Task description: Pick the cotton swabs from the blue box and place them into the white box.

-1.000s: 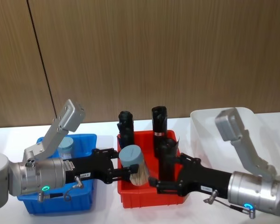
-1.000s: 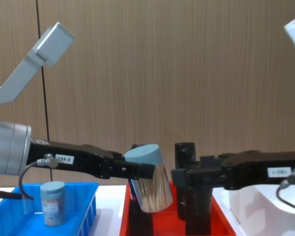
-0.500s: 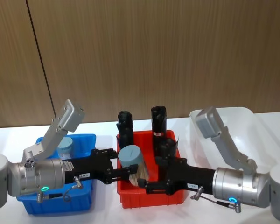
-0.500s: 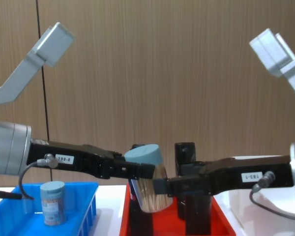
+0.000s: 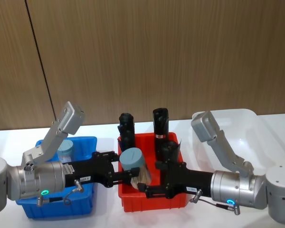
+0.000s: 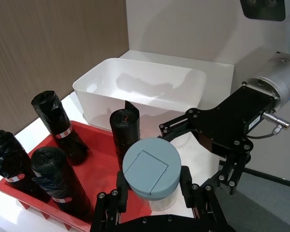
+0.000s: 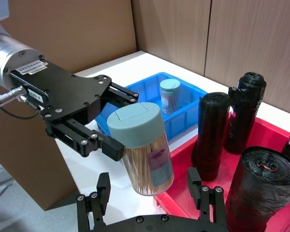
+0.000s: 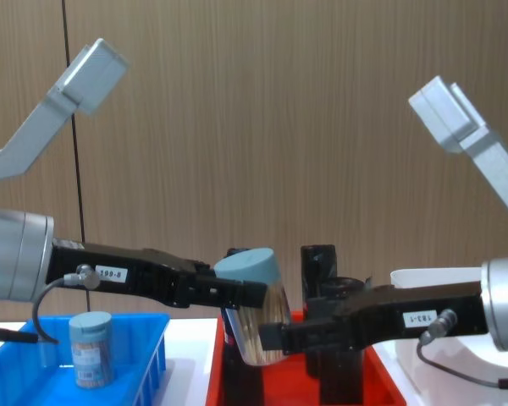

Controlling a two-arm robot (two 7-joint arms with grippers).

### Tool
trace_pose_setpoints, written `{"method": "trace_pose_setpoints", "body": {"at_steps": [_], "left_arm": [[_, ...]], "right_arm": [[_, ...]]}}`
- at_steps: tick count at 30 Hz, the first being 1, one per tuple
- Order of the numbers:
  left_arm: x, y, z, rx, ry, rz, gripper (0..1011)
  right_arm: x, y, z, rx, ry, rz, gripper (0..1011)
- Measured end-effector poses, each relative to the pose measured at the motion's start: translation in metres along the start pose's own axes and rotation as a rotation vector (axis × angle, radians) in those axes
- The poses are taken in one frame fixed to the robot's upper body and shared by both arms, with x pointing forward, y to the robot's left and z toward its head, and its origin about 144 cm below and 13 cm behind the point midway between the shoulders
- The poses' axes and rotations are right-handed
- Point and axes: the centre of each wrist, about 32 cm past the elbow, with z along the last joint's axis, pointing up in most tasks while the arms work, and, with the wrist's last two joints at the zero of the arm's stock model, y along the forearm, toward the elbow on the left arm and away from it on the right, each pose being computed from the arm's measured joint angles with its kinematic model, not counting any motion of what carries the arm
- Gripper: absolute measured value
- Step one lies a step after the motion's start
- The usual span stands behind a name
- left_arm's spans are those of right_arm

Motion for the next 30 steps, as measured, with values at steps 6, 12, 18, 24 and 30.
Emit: {"method": "trace_pose_setpoints", "body": {"at_steps": [6, 12, 18, 24, 30], "left_arm": [[0.0, 0.0, 0.0, 0.0, 0.0, 0.0, 651], [0.0, 0.0, 0.0, 0.0, 0.0, 0.0, 651], [0.0, 0.0, 0.0, 0.0, 0.0, 0.0, 651], [0.0, 0.0, 0.0, 0.0, 0.0, 0.0, 651], [0.0, 0.0, 0.0, 0.0, 0.0, 0.0, 651]], "right_arm": [[0.002, 0.005, -0.002, -0.002, 0.0, 0.001, 1002], [0.002, 0.009, -0.004, 0.002, -0.001, -0.001, 1002], [0.002, 0.014, -0.005, 0.004, 0.001, 0.001, 1002], [0.002, 0.018, -0.005, 0.009, 0.003, 0.003, 1002], [0.002, 0.022, -0.005, 0.011, 0.004, 0.007, 1002]]}}
